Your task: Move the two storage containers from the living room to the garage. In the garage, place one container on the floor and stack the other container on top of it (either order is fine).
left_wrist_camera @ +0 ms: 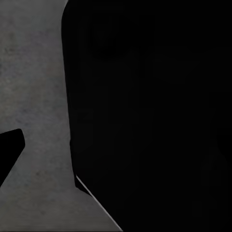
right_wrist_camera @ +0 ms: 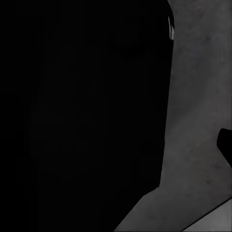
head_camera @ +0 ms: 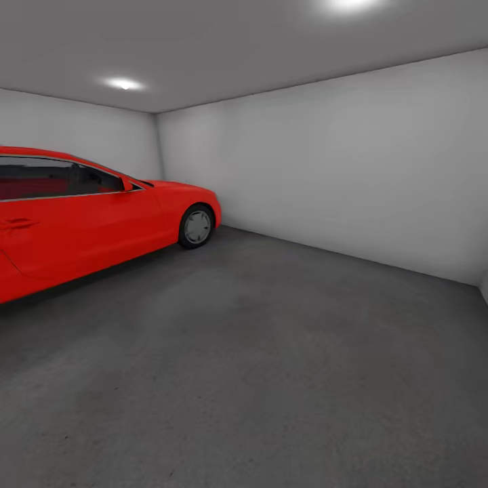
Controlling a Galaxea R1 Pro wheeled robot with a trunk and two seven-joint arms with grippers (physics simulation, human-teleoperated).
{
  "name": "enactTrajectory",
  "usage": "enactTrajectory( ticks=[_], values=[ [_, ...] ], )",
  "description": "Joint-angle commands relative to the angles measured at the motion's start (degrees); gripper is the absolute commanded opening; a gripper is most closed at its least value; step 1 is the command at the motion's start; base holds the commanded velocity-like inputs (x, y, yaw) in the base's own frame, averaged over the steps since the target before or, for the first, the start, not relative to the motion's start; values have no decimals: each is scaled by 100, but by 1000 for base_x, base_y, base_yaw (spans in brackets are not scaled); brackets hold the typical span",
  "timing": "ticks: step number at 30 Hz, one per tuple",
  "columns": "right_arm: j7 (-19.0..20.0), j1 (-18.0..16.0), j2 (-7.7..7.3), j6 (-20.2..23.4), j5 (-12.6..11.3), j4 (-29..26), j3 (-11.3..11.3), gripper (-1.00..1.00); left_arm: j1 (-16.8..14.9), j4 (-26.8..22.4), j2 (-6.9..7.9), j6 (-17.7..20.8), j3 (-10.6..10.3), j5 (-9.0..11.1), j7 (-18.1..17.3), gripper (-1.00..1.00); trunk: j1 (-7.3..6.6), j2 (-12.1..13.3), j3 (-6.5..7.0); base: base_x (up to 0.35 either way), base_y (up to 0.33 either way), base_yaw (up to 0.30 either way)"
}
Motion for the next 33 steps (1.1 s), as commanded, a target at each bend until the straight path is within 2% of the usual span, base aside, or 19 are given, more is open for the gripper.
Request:
enactTrajectory(
  ticks=[1,18,33],
  values=[
    [-9,-9,-21,-33,23,9,33,100,8,-33,-18,-33,33,24,-9,100,0,-2,-3,0,0,0],
    [-9,-9,-7,-329,22,0,18,100,8,-105,35,-35,18,9,-9,100,0,-2,-3,0,0,-5],
    [-9,-9,29,-366,-44,0,-35,100,8,-106,35,-35,18,9,-9,100,0,-2,-3,0,0,-253]
  ],
)
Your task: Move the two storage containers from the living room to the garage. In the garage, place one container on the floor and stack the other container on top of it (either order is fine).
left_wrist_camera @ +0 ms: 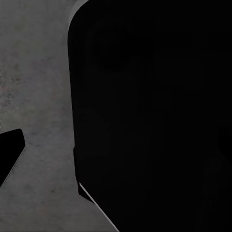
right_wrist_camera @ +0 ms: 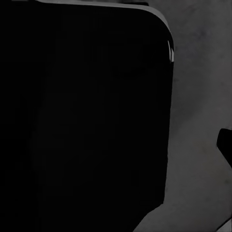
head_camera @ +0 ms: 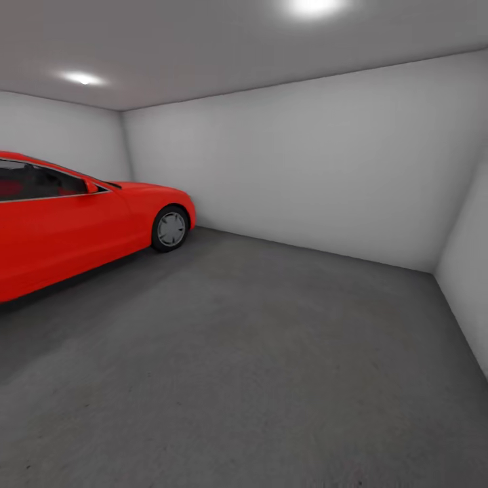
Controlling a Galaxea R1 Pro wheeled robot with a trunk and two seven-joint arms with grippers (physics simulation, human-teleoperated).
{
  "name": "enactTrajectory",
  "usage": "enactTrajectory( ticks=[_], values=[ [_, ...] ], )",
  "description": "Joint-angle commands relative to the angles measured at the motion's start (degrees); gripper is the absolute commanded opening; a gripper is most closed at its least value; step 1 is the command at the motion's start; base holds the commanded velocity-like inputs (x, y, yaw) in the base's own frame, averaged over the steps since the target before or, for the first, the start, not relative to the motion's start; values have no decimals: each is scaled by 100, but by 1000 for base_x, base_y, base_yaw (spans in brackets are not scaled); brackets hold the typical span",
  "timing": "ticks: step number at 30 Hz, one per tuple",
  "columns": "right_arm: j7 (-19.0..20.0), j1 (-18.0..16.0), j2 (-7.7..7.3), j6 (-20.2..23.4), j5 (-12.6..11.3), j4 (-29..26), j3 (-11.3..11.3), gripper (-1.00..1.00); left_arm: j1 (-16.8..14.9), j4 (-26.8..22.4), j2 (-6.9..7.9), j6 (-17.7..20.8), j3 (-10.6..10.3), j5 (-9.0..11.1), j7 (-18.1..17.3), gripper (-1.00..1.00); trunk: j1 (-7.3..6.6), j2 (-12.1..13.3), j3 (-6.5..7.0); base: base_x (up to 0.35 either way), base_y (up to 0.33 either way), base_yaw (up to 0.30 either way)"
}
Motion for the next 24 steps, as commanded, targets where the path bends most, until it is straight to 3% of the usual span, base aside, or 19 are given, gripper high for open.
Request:
enactTrajectory(
  ticks=[1,24],
  values=[
    [-1,-1,3,-43,-5,0,-4,100,1,-5,1,-3,1,1,-1,100,0,-2,-4,0,0,-292],
    [-1,-1,16,-123,-4,0,-4,100,1,-5,1,-3,1,1,-1,100,0,-2,-4,0,0,-297]
  ],
)
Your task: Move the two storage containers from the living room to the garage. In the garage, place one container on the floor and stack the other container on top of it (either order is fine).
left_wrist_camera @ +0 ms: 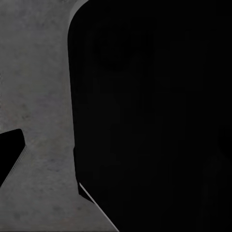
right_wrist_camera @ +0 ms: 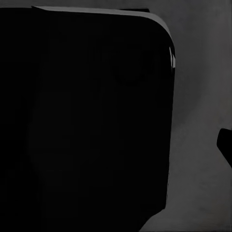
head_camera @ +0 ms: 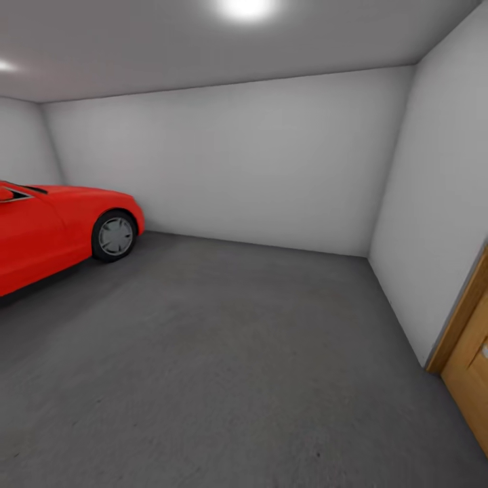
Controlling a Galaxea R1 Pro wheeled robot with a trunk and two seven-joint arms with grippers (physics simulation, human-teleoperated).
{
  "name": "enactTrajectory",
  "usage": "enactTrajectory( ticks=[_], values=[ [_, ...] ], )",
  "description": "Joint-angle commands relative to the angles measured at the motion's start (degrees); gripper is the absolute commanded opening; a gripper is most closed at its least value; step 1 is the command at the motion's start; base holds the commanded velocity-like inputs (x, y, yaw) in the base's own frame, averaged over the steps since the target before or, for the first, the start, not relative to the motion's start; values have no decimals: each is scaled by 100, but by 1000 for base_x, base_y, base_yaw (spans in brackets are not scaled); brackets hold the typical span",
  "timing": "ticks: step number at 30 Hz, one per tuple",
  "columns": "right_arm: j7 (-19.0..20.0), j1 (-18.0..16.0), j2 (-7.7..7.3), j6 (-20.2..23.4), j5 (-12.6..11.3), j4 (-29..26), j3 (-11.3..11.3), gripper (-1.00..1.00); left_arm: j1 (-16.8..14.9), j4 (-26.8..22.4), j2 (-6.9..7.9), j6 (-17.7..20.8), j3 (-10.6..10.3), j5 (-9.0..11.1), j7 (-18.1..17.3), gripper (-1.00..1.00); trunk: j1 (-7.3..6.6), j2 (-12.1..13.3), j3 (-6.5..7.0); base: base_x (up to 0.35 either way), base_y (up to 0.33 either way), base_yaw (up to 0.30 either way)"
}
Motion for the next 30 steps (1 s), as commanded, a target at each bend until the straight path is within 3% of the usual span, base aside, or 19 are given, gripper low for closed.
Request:
enactTrajectory(
  ticks=[1,30],
  values=[
    [-1,-1,1,-16,-8,0,-4,100,1,-5,1,-3,1,1,-1,100,0,-2,-4,0,0,-300],
    [100,-1,-47,-28,-19,0,2,100,1,-5,1,-3,1,1,-1,100,0,-2,-4,0,0,-300]
  ],
)
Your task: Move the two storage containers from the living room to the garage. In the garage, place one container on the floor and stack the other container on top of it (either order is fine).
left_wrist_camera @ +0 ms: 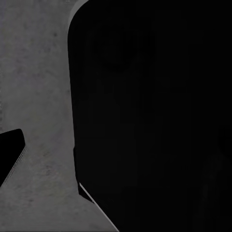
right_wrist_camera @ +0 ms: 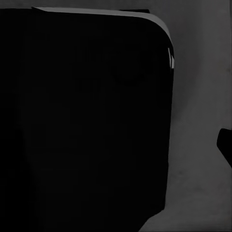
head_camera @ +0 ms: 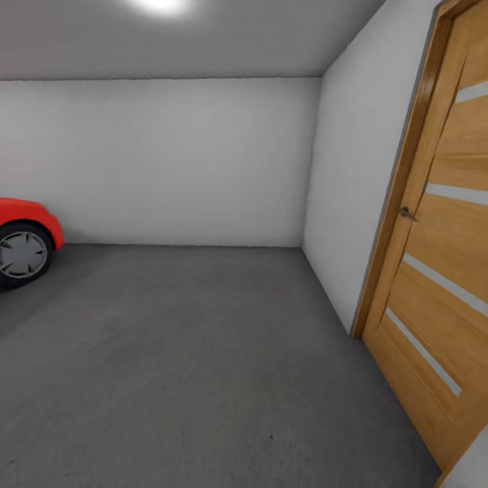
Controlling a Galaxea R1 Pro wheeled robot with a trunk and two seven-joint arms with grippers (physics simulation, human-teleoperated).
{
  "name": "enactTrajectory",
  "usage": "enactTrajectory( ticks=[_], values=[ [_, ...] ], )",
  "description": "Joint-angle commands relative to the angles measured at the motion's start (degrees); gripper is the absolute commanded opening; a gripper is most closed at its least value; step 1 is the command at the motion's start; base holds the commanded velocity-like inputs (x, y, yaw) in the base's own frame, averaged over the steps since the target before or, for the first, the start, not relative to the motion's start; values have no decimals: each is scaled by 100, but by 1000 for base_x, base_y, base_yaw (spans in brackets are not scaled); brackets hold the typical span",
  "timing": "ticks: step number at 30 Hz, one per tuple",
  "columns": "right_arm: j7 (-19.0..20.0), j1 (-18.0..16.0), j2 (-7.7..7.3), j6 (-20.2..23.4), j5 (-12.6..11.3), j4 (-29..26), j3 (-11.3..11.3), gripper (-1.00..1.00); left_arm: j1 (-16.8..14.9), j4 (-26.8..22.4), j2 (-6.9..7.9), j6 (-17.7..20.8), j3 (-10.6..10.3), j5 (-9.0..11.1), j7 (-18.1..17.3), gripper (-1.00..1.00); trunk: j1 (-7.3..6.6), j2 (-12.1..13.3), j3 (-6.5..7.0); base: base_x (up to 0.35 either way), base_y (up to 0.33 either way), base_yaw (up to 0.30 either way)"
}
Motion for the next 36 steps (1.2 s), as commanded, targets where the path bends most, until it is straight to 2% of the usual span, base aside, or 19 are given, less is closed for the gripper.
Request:
enactTrajectory(
  ticks=[1,31,36],
  values=[
    [4,-1,4,-18,-5,0,-5,100,1,-5,1,-3,1,1,-1,100,0,-2,-4,0,0,-300],
    [-78,-1,-1,-19,5,0,-9,100,1,-12,-10,-3,3,-7,-1,100,0,-2,-4,0,0,-300],
    [-85,-1,-4,-15,8,0,-9,100,1,-13,-26,-9,13,-24,-1,100,0,-2,-4,0,0,-181]
  ],
)
